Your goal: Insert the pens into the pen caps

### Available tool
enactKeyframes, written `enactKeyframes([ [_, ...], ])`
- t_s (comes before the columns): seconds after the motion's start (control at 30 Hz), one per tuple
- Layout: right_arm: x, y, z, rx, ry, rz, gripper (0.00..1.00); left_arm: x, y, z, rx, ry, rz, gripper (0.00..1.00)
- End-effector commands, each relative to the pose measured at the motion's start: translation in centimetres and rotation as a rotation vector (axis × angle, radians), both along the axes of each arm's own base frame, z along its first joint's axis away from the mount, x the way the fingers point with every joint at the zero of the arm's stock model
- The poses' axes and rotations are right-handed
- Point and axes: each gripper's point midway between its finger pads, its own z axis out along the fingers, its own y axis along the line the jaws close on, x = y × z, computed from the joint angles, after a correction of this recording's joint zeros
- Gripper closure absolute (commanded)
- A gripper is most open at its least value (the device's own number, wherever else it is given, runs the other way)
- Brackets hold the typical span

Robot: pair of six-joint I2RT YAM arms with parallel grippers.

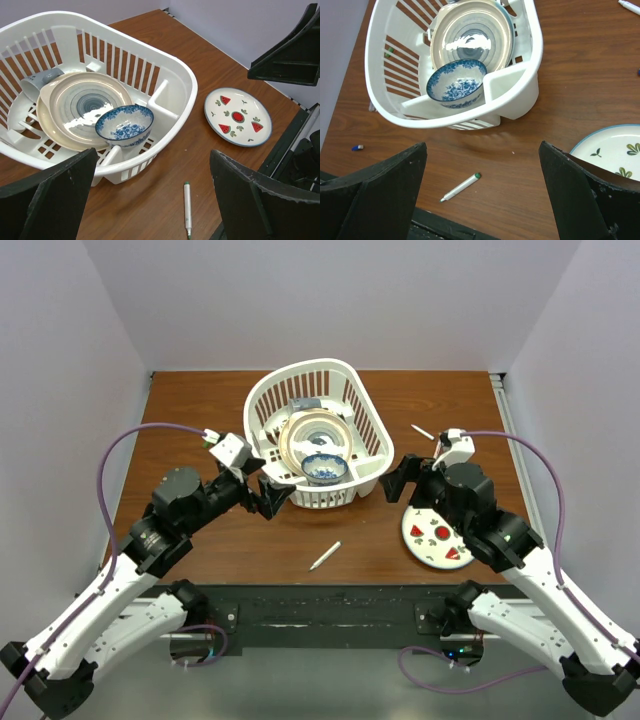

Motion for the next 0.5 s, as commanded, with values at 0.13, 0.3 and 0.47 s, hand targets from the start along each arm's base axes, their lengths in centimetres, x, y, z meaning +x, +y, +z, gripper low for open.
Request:
enactKeyframes([
  [0.13, 0.2, -2.3, -1.2, -0.022, 0.027, -0.132, 0.01, 0.6, 1.0, 0.9, -0.03, -0.019, 0.066, 0.0],
  [0.3, 0.2, -2.6, -3.3, -0.088, 0.098, -0.146, 0.04, 0.8, 1.2, 0.8, -0.031, -0.014, 0.085, 0.0],
  [0.47, 0.3, -1.1, -6.0, -0.134, 0.19, -0.085, 0.12, 1.0, 1.7, 0.6, -0.026, -0.006, 0.116, 0.0],
])
